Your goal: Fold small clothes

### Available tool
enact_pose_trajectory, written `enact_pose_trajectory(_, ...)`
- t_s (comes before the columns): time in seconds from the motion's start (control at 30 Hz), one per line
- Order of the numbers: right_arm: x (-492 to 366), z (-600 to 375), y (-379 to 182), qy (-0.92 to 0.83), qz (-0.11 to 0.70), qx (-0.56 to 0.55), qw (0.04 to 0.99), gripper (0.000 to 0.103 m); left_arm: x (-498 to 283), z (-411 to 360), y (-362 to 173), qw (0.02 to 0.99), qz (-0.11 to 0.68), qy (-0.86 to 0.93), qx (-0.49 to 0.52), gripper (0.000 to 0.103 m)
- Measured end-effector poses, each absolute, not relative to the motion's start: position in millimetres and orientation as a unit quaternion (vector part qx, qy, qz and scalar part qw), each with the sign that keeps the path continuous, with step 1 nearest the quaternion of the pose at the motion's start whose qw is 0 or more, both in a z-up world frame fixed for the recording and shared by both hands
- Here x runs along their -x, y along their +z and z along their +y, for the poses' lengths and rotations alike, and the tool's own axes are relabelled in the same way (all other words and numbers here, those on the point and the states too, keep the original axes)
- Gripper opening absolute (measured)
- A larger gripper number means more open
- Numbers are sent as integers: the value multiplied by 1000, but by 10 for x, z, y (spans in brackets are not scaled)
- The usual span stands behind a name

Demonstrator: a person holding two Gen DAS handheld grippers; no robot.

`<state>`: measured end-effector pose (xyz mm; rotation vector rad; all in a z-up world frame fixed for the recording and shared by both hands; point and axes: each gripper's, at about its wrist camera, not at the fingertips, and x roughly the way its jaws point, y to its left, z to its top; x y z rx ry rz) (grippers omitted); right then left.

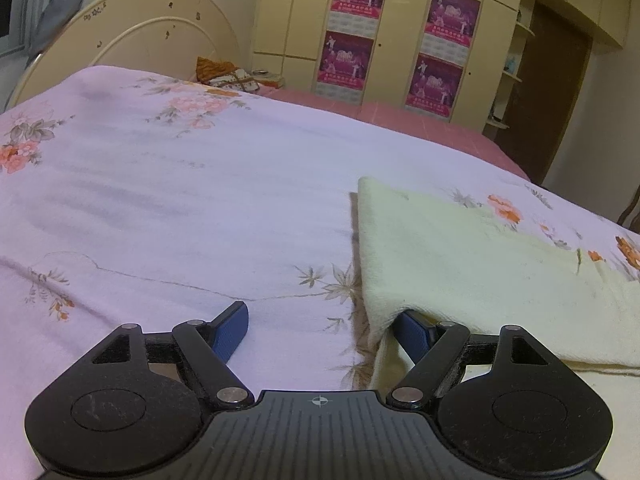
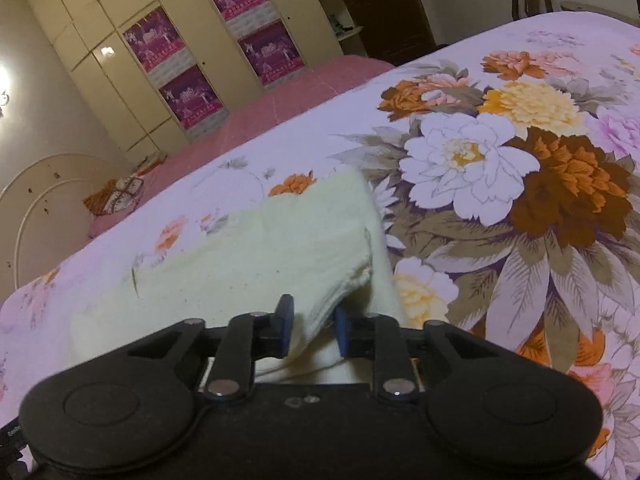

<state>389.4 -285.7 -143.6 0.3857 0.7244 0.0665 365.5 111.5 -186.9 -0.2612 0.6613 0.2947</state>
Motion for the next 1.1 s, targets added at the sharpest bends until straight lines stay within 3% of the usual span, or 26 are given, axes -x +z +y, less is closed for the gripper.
enact_pose_trajectory(0.03,-3901,-2858,-1434,26,352,-179,918,7,-3651,1111,-1873,928,320,144,126,74)
enact_pose_trajectory(0.07,-3916,-2852,-1442,19,357,-166,919,6,-3648,1110,-1885,928,319,146,122,73)
enact_pose_trajectory(0.33,-3819,-2742,-1454,9,359,-84,929,5,-3498,1158,-1654,927,335,105,130,74)
enact_pose_trajectory(0.4,-3823,-2765,-1423,28,354,-95,930,6,-3462,1193,-1573,928,328,102,142,74)
enact_pose_trajectory(0.5,-3896,-2791,-1410,32,360,-112,925,23,-3627,1212,-1496,928,323,97,160,74)
enact_pose_trajectory(0.53,-3908,-2793,-1393,15,353,-106,929,24,-3705,1184,-1485,929,319,93,159,74)
enact_pose_trajectory(0.67,-3880,-2783,-1272,-10,310,-96,946,25,-4096,972,-1503,936,317,50,146,74)
enact_pose_trajectory(0.83,-4115,-2512,-1321,64,335,-72,937,25,-4654,960,-1773,916,358,42,175,73)
enact_pose_trajectory(0.97,-4294,-2380,-1511,75,361,-22,929,22,-4800,975,-1847,926,347,53,138,73)
enact_pose_trajectory(1.1,-4369,-2442,-1584,54,347,22,936,20,-4769,1097,-1823,922,340,82,166,74)
